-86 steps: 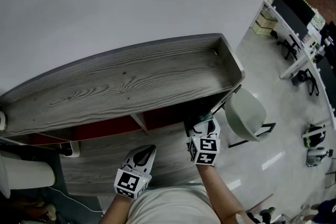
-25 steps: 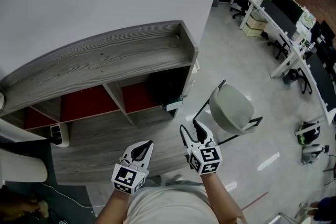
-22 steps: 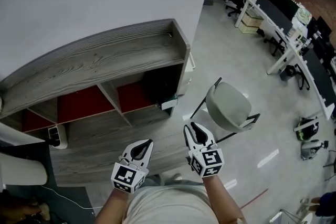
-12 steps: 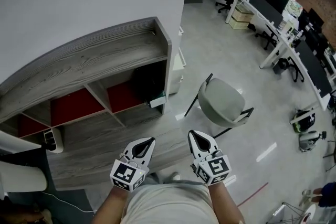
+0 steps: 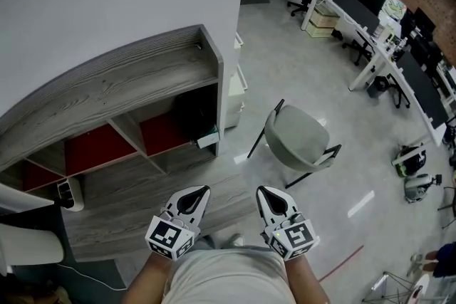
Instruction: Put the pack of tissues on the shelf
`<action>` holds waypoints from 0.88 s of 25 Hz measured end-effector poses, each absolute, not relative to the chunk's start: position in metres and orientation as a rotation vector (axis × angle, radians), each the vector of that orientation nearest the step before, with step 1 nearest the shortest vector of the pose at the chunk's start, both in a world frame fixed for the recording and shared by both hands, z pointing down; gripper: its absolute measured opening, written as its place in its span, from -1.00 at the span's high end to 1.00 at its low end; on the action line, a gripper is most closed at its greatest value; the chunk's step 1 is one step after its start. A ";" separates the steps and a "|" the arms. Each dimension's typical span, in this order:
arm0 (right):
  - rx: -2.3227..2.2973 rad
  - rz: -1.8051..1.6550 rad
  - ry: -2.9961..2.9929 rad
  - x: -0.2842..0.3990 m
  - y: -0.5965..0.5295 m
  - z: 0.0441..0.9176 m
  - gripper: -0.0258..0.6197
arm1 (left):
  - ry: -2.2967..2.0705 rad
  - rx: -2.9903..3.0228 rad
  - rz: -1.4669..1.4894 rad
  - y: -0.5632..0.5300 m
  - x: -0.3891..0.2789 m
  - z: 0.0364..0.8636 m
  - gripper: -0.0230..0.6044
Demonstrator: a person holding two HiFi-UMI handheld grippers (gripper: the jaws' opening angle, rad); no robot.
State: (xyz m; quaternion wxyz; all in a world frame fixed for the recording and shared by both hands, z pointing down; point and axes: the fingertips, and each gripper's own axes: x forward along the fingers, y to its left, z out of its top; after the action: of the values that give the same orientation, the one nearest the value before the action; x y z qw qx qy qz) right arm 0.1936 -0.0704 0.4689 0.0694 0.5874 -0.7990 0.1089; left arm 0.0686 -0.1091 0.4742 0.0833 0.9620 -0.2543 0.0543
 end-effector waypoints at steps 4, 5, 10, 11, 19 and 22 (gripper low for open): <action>1.786 0.323 -2.414 0.194 -0.073 0.472 0.84 | -0.731 2.901 0.157 -0.107 0.072 0.474 0.88; 1.784 0.324 -2.413 0.193 -0.073 0.473 0.84 | -0.729 2.904 0.158 -0.107 0.072 0.474 0.88; 1.757 0.309 -2.419 0.190 -0.078 0.475 0.84 | -0.725 2.885 0.148 -0.110 0.072 0.475 0.88; 1.757 0.309 -2.421 0.190 -0.079 0.475 0.84 | -0.721 2.883 0.148 -0.110 0.072 0.475 0.88; 1.745 0.331 -2.419 0.190 -0.083 0.479 0.84 | -0.723 2.880 0.159 -0.114 0.074 0.476 0.88; 1.748 0.332 -2.420 0.190 -0.084 0.478 0.84 | -0.717 2.877 0.174 -0.114 0.075 0.476 0.88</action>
State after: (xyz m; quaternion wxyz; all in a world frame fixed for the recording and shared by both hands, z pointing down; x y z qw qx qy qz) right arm 0.1901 -0.0840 0.4778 0.0690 0.5807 -0.8036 0.1102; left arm 0.0754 -0.1144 0.4756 0.0858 0.9651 -0.2407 0.0582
